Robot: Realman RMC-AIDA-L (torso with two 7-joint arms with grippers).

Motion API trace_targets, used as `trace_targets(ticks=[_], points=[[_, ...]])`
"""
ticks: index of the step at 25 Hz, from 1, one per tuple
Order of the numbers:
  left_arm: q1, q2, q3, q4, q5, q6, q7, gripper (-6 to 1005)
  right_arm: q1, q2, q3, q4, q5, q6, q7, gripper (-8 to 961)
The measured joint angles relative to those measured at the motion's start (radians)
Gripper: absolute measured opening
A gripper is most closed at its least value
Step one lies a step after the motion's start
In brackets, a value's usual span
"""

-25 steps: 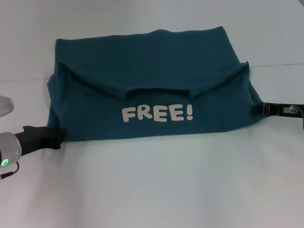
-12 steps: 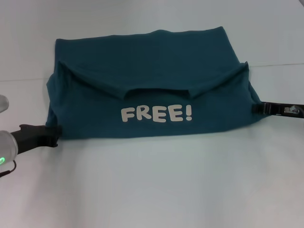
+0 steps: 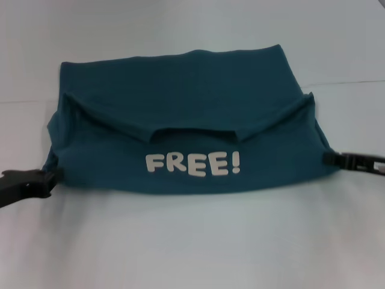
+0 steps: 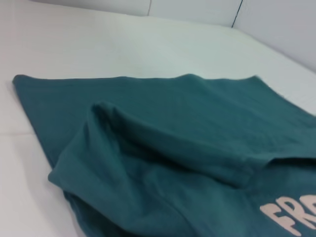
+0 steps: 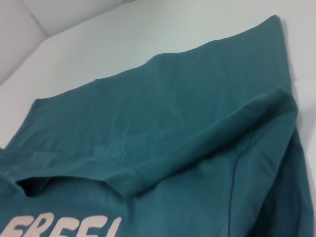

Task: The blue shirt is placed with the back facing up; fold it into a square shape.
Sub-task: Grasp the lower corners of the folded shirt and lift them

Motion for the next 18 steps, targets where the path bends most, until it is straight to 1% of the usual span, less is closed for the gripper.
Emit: trace_targets(ticks=[1,5,7,10,13,16,18], points=[[0.015,-0.002,-0.024,0.012,0.0,0.036,0.0,1,-0.019,0.004,0.001,-0.012,0.0,-0.023,-0.006,41],[0.051,-0.002,-0.074,0.029,0.001,0.131,0.0,1,-0.091,0.021,0.023,-0.062,0.002,-0.124,-0.057,40],[0.068,-0.002,-0.093,0.046,0.001,0.188,0.0,1,-0.123,0.025,0.047,-0.074,0.003,-0.178,-0.09,40],[0.091,-0.002,-0.117,0.067,0.007,0.264,0.0,0,-0.171,0.026,0.097,-0.077,0.004,-0.268,-0.15,40],[0.108,-0.003,-0.16,0.076,0.039,0.355,-0.004,0,-0.217,0.026,0.142,-0.077,0.004,-0.345,-0.206,39],[0.119,-0.003,-0.183,0.081,0.055,0.406,-0.004,0,-0.251,0.024,0.172,-0.077,-0.001,-0.396,-0.246,39],[0.122,-0.003,-0.185,0.081,0.059,0.414,-0.004,0,-0.27,0.02,0.179,-0.077,-0.005,-0.412,-0.258,40]])
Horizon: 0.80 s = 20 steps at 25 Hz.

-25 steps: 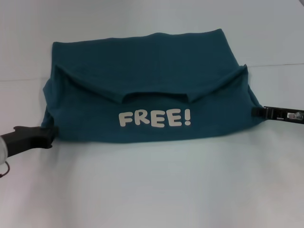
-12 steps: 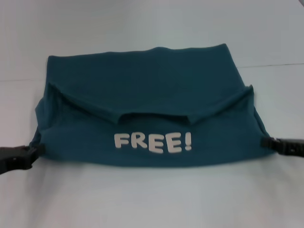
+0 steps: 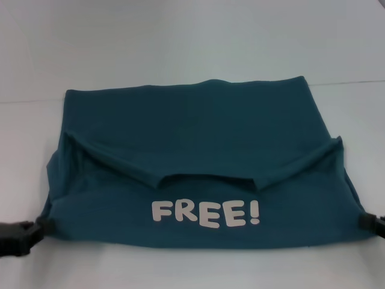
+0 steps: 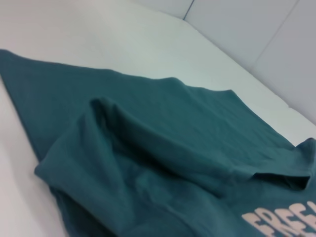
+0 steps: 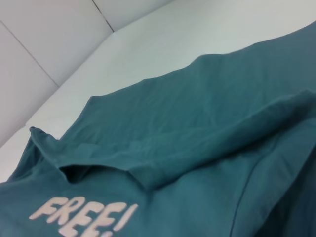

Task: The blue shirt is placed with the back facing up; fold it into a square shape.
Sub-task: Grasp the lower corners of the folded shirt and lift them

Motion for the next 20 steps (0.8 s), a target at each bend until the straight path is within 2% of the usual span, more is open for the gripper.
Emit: trace_targets(ticks=[10,20], points=[[0.036,0.0,-0.04,0.004,0.106,0.172,0.007,0,-0.076,-0.013,0.039,-0.001,-0.001,-0.11,-0.086,40],[0.051,0.0,-0.067,0.007,0.157,0.218,0.017,1,-0.107,-0.024,0.111,-0.002,-0.035,-0.156,-0.111,41]])
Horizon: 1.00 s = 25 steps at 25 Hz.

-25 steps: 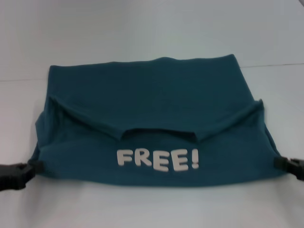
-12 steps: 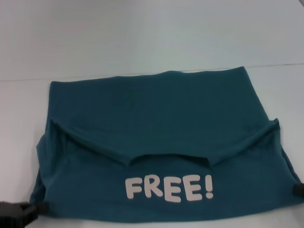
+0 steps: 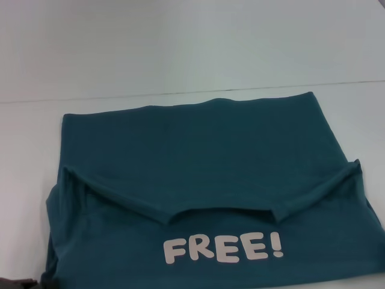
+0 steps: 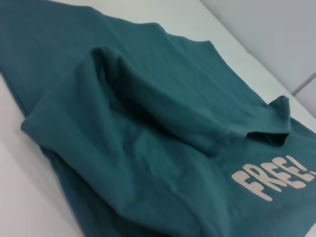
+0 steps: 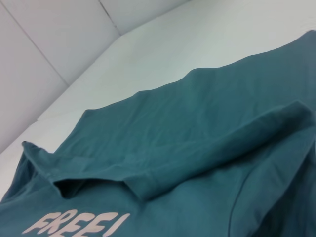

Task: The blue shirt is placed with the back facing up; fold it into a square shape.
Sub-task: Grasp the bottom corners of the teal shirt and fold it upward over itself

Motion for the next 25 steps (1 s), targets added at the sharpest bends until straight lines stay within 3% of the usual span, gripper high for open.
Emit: trace_targets(ticks=[17,21,25], points=[[0.005,0.007,-0.067,0.002,0.015,0.106,0.037,1,-0.04,0.007,0.097,0.0,-0.03,-0.091,-0.064,40],[-0.035,0.021,-0.102,0.006,0.009,0.12,0.021,1,-0.017,0.001,0.154,0.0,-0.025,-0.122,-0.057,40],[-0.106,0.041,-0.123,0.0,0.001,0.112,-0.015,1,0.068,-0.007,0.198,0.0,-0.022,-0.114,-0.015,41]])
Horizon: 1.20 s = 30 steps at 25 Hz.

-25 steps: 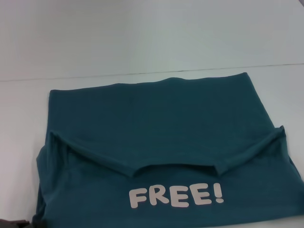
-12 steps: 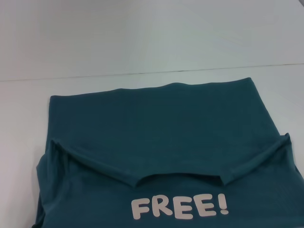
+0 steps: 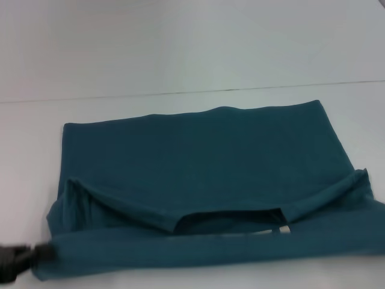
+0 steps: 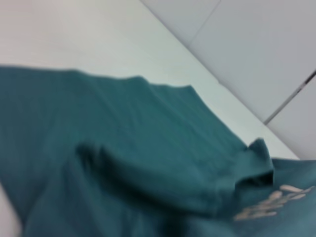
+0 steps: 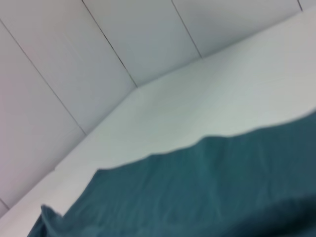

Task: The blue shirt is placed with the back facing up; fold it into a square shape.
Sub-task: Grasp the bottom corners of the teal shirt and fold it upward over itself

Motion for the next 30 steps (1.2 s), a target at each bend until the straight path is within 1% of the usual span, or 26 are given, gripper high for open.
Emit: trace_targets(ticks=[1,4,7,10,12,15,19,22,24,27,30], points=[[-0.021,0.005,-0.001,-0.005,-0.004,-0.009,-0.007,1,0.0,0.0,0.0,0.0,0.0,0.0,0.0,41],[-0.08,0.017,-0.003,-0.023,-0.012,-0.054,-0.022,0,0.062,-0.001,0.004,0.002,0.001,0.039,0.02,41],[-0.151,0.03,-0.004,-0.057,-0.015,-0.144,-0.034,0,0.129,0.0,0.008,0.012,0.001,0.1,0.028,41],[-0.216,0.042,-0.001,-0.108,-0.015,-0.263,-0.036,0,0.188,0.012,0.008,0.015,0.001,0.19,0.029,41],[-0.249,0.045,0.001,-0.14,-0.015,-0.34,-0.034,0,0.23,0.024,0.004,0.019,0.001,0.268,0.026,41],[-0.298,0.044,0.003,-0.182,-0.018,-0.486,-0.028,1,0.295,0.04,-0.003,0.05,0.001,0.389,0.003,40],[-0.351,0.039,0.007,-0.236,-0.02,-0.659,-0.025,0,0.376,0.047,-0.007,0.132,0.021,0.571,-0.067,40],[-0.38,0.038,0.013,-0.277,-0.02,-0.764,-0.02,0,0.433,0.056,-0.009,0.18,0.046,0.691,-0.132,41],[-0.396,0.037,0.013,-0.297,-0.024,-0.815,-0.006,0,0.469,0.067,-0.01,0.194,0.059,0.761,-0.174,41],[-0.411,0.036,0.017,-0.306,-0.053,-0.867,0.019,0,0.505,0.085,-0.01,0.198,0.074,0.827,-0.221,41],[-0.419,0.037,0.041,-0.307,-0.09,-0.892,0.034,1,0.529,0.091,-0.011,0.198,0.095,0.858,-0.246,41]])
